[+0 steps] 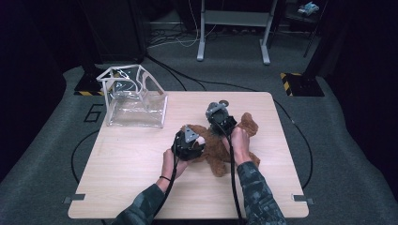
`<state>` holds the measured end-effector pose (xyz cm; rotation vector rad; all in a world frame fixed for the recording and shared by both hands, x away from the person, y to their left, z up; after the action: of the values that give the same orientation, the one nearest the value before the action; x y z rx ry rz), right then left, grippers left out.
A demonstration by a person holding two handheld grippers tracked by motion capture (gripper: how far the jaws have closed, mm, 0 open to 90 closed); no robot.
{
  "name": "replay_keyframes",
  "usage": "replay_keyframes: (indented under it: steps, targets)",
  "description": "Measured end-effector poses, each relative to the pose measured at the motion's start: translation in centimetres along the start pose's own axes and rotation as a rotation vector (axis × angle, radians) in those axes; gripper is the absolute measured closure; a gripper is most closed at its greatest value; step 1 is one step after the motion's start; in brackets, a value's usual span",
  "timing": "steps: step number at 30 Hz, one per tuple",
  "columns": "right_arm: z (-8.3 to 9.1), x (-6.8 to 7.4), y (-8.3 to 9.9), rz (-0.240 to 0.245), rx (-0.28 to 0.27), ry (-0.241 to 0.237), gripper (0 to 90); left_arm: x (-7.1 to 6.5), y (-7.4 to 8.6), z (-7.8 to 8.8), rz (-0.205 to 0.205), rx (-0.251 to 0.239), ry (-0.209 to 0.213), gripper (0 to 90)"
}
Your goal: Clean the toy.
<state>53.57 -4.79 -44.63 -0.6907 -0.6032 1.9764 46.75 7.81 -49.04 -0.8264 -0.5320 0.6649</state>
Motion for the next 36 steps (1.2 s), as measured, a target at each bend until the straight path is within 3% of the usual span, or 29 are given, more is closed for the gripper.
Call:
replay_keyframes:
  steps: [7, 10, 12, 14, 16, 17, 19, 23, 26, 29, 31, 33, 35, 36]
  targets:
    - [0.3, -4.0, 0.4, -0.066, 0.033, 0.101, 78.9, 0.1, 0.1, 0.0, -0.001, 0.003, 0.002, 48.3]
    - [1.1, -4.8, 0.7, -0.089, 0.029, 0.110, 78.8, 0.2, 0.1, -0.1, 0.005, 0.005, -0.003, 48.0]
    - [2.1, -4.8, 0.5, -0.100, -0.018, 0.090, 78.6, 0.1, 0.1, -0.1, 0.009, 0.002, -0.002, 47.8]
    - [3.4, -4.3, 0.0, -0.103, -0.060, 0.076, 78.5, 0.2, 0.1, -0.2, 0.014, 0.000, -0.004, 47.5]
    - [4.8, -3.5, -0.7, -0.112, -0.103, 0.026, 78.4, 0.2, 0.1, -0.2, 0.012, 0.005, -0.002, 47.3]
    - [4.8, -3.5, -0.7, -0.112, -0.103, 0.026, 78.4, 0.2, 0.1, -0.2, 0.012, 0.005, -0.002, 47.0]
    - [6.6, -1.1, -1.9, -0.089, -0.143, -0.082, 78.3, 0.2, 0.0, -0.3, 0.013, 0.004, -0.006, 46.9]
    - [6.1, 1.6, -2.1, -0.036, -0.118, -0.164, 78.2, 0.2, 0.0, -0.3, 0.026, -0.003, -0.005, 46.8]
    - [4.0, 3.7, -1.4, 0.014, -0.068, -0.206, 78.2, 0.3, 0.1, -0.3, 0.019, 0.006, -0.006, 46.9]
    - [2.1, 4.6, -0.6, 0.029, -0.009, -0.214, 78.3, 0.3, 0.1, -0.3, 0.023, 0.008, 0.003, 46.9]
    - [1.1, 4.6, 0.1, 0.004, 0.038, -0.206, 78.4, 0.4, 0.3, -0.3, 0.027, 0.010, 0.006, 46.9]
    - [0.4, 3.7, 0.3, -0.013, 0.041, -0.181, 78.5, 0.4, 0.2, -0.3, 0.029, 0.009, 0.004, 46.9]
    - [0.0, 2.8, 0.4, 0.011, 0.042, -0.148, 78.6, 0.2, 0.2, -0.4, 0.029, 0.006, 0.002, 46.9]
    - [0.0, 2.6, 0.5, -0.021, 0.056, -0.147, 78.6, 0.2, 0.1, -0.4, 0.030, 0.006, 0.003, 46.9]
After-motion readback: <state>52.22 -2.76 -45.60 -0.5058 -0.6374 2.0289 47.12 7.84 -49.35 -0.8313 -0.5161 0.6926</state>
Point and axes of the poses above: each handheld gripper's, and its own axes: z roughly backward along the jaws, y roughly out of its underside, x roughly to its left, the point moved 5 cm from there along -z, roughly forward along the jaws, and after that the axes turned 8 degrees about -z, right-handed, at the moved point
